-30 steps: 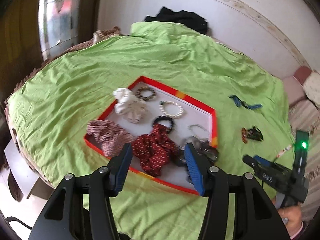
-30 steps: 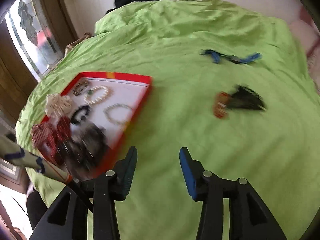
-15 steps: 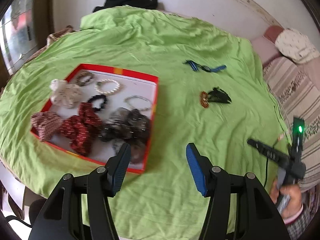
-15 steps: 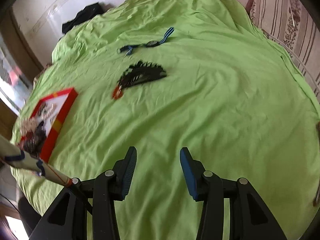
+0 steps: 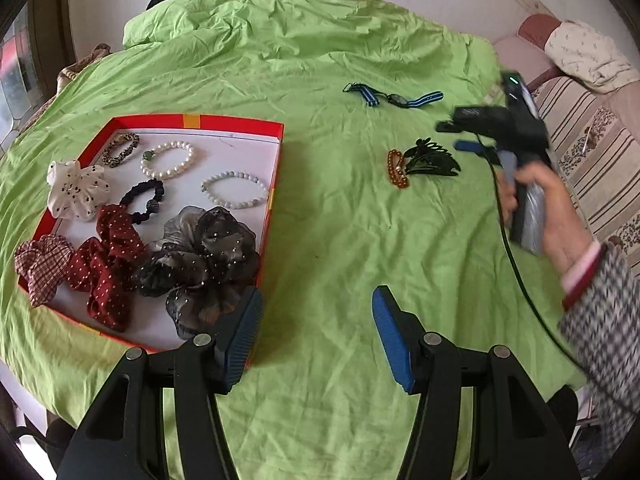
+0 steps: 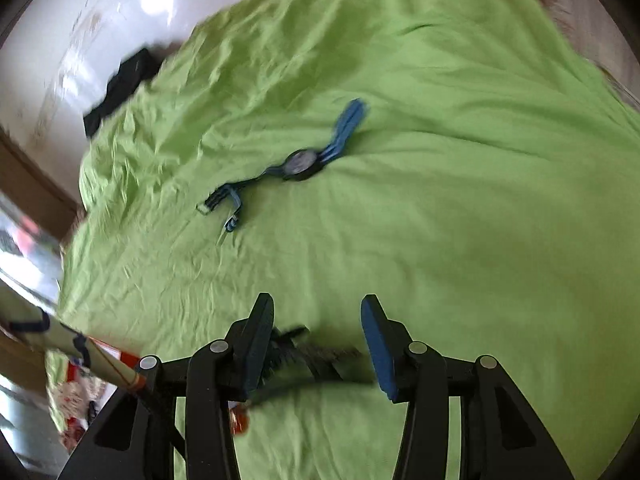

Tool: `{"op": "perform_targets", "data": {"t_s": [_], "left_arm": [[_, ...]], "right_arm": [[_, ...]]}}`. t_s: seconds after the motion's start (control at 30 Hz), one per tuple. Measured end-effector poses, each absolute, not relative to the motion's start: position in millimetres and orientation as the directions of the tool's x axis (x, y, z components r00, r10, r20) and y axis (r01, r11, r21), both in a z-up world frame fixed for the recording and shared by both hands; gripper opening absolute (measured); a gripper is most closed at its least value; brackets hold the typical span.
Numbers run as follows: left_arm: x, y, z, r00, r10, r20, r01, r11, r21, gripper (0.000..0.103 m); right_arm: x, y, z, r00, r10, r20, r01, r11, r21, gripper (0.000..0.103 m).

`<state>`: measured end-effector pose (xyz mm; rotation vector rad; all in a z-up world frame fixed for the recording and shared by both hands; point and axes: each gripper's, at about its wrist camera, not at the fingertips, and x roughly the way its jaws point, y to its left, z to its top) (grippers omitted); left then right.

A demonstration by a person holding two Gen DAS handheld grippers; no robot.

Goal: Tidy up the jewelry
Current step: 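Grasp the brown butterfly hair clip with the right tool while the left tool grasps the amber bead bracelet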

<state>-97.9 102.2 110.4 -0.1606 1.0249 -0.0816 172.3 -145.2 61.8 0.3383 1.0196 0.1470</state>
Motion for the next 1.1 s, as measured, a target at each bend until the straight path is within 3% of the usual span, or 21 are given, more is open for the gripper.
{"op": "perform_targets", "data": {"t_s": [0.13,0.33,0.47,0.53,0.83,1.03,1.1], "left_arm": [[-91.6,104.7,102.5,0.501,-0.13,-0.855,-0.019,0.987,-0.161,0.056],[-91.7,111.3,102.8,0.508,-0.131,-0.851,-0.044,0.983,-0.177,0.056],[-91.7,105.2,106.6,0.51,-0.147,-0.847,-0.034,0.981,-0.191,0.056],[-90.3,101.0,108.4,0.507,-0.154,-0.848,-0.029,0.98,-0.195,0.056],[-46.1,84.1,113.8,0.479,-0.233,-0.846,-0.025,0.96,-0.279,0.056],[29.7,54.9,90.4,0.457,-0.282,-0.843,-0.012,0.946,-0.323,0.056],[54.3,46.7,74.9,0.425,-0.32,-0.847,-0.017,0.933,-0.36,0.05]], "right_arm": [[169.8,-102.3,48.8,0.423,0.228,-0.877,-0.119,0.973,0.196,0.047],[86.9,-105.1,64.7,0.376,0.328,-0.867,-0.267,0.934,0.238,0.047],[39.2,-139.3,77.7,0.439,0.388,-0.811,-0.214,0.921,0.325,0.053],[22.2,-153.6,80.1,0.5,0.372,-0.782,-0.172,0.928,0.332,0.068],[-1.8,-169.2,50.0,0.596,0.422,-0.683,-0.108,0.885,0.453,0.074],[0.9,-183.3,35.9,0.598,0.483,-0.639,-0.085,0.832,0.548,0.075],[2.8,-185.4,37.7,0.601,0.5,-0.624,-0.096,0.82,0.564,0.078]]}}
